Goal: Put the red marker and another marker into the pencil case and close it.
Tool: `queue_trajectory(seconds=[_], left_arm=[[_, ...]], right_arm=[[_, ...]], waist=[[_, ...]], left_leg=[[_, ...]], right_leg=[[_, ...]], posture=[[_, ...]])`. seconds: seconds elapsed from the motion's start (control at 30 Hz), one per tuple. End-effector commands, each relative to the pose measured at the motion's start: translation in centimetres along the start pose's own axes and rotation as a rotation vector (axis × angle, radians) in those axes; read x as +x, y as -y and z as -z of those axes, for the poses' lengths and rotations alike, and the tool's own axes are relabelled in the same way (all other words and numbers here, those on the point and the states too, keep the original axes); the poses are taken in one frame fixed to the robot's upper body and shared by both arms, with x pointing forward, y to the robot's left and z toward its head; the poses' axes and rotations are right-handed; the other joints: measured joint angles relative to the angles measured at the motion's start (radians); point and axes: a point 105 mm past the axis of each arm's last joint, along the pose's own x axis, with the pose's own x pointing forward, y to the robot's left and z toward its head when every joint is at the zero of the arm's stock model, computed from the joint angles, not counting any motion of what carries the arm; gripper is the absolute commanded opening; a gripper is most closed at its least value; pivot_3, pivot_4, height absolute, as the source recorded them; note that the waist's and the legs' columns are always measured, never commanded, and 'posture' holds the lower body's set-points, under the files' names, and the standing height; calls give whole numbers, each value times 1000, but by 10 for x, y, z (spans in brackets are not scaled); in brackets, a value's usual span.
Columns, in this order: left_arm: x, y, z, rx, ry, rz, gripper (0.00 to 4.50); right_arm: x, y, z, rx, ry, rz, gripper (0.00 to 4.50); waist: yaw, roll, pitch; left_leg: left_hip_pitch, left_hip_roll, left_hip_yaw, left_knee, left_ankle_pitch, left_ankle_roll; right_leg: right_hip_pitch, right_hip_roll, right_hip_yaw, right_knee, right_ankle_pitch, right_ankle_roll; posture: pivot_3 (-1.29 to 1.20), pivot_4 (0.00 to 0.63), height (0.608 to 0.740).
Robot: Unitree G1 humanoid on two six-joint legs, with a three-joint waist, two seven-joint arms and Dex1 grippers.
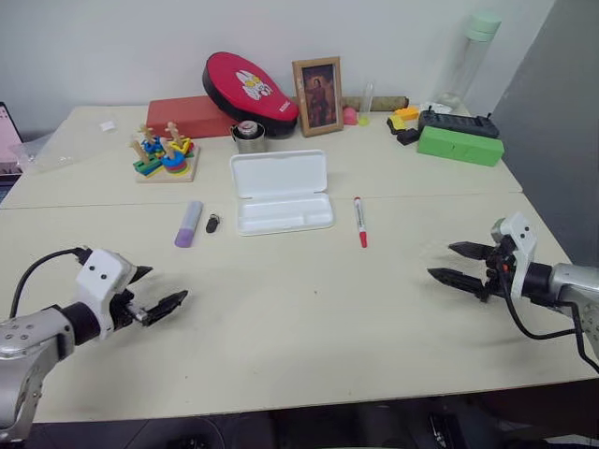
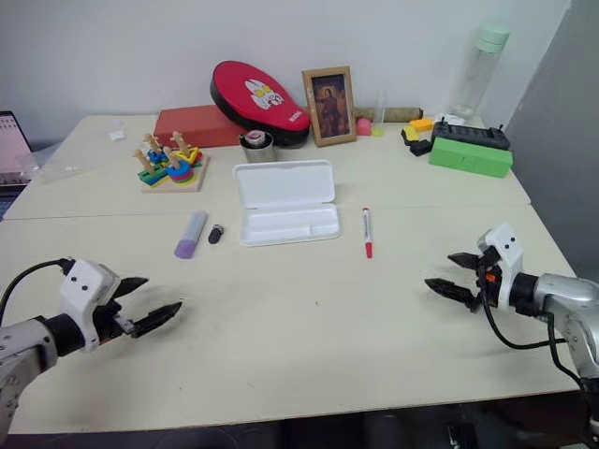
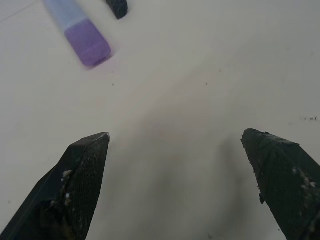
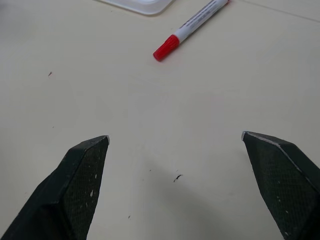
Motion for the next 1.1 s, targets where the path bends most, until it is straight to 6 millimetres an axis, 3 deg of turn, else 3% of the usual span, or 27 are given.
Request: queue_trajectory(seconds=[0.03,0.6,0.83,0.93,1.1], left_arm=[[-13,-12,-16,41,21,-34,4500],[-2,11,-3,46,-63,46,4500],[-2,6,-11,40,-33,35,4500],[3,9,-16,57,-1,46,4500],[30,38,-50,54,176,135,4500]], right_arm=[[-2,0,-9,-33,0,-20,4456],[5,-3,-4,-25,-12,-41,4456],[7,-4,-5,-31,-9,-54,4456],[11,-7,-17,-35,29,-87,4456],[48,-18,-46,-105,91,-172,4456]], waist=[[0,-1,1],[0,-1,3],[1,-1,3],[0,-1,4],[-4,-1,4]], left_leg=[[0,0,0,0,0,0],[0,0,0,1,0,0],[0,0,0,2,0,0],[0,0,0,2,0,0],[1,0,0,3,0,0]], right_leg=[[0,0,0,0,0,0],[0,-1,0,1,0,0],[0,-1,-1,1,1,1],[0,-1,-1,1,1,1],[2,0,-1,3,2,2]], posture=[[0,150,740],[0,150,740],[0,150,740],[0,150,740],[0,150,740]])
